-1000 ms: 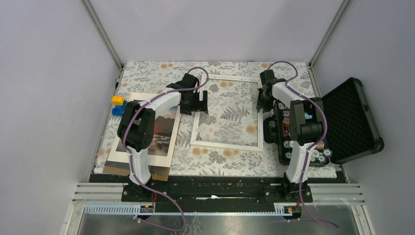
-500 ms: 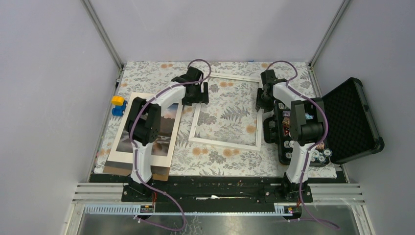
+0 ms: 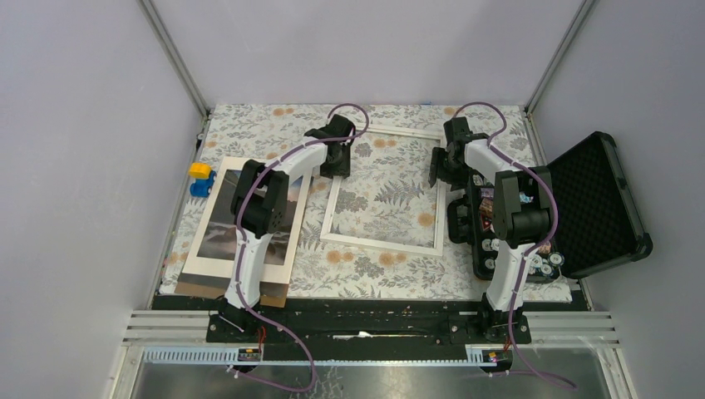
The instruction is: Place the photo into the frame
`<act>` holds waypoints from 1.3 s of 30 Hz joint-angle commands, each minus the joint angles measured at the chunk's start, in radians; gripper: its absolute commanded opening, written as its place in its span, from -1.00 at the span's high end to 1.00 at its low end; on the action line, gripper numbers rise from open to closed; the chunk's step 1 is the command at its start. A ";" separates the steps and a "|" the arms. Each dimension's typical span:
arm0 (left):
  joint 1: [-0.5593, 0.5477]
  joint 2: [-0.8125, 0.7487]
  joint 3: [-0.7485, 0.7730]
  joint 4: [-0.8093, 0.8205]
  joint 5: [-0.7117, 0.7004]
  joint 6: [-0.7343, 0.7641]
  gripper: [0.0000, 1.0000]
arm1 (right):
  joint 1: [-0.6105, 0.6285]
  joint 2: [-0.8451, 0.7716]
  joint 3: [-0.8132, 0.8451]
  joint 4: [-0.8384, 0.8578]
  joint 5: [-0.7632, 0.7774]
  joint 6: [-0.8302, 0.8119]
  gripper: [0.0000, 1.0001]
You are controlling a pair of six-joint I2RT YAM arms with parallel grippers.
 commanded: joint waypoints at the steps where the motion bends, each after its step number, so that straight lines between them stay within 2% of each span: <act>1: -0.001 -0.034 0.022 0.000 -0.055 0.022 0.08 | -0.005 -0.043 0.015 0.010 -0.011 0.007 -0.38; 5: 0.001 -0.056 -0.011 0.021 -0.036 0.020 0.08 | -0.006 -0.037 0.016 0.010 -0.011 0.007 -0.37; 11: 0.021 -0.115 -0.069 0.070 0.013 0.008 -0.21 | -0.006 -0.037 0.008 0.009 -0.011 0.005 -0.36; 13: 0.028 -0.130 -0.085 0.075 0.020 0.008 -0.24 | -0.006 -0.032 0.008 0.010 -0.038 0.005 -0.35; 19: 0.037 -0.164 -0.138 0.117 0.038 0.003 -0.19 | -0.005 -0.026 0.008 0.010 -0.051 0.005 -0.32; 26: 0.038 -0.124 -0.112 0.113 0.052 0.004 -0.09 | -0.005 -0.026 0.008 0.010 -0.056 0.004 -0.31; 28: 0.039 -0.116 -0.103 0.103 0.041 0.004 -0.02 | -0.006 -0.026 0.006 0.010 -0.055 0.004 -0.30; 33: 0.038 -0.106 -0.096 0.076 0.010 0.016 0.32 | -0.006 -0.024 0.007 0.010 -0.051 0.005 -0.30; 37: 0.042 -0.106 -0.102 0.076 0.007 0.034 0.93 | -0.006 -0.015 0.022 0.009 -0.039 0.017 -0.30; 39: 0.043 -0.100 -0.100 0.073 0.011 0.042 1.00 | -0.006 -0.009 0.040 0.003 -0.019 0.032 -0.33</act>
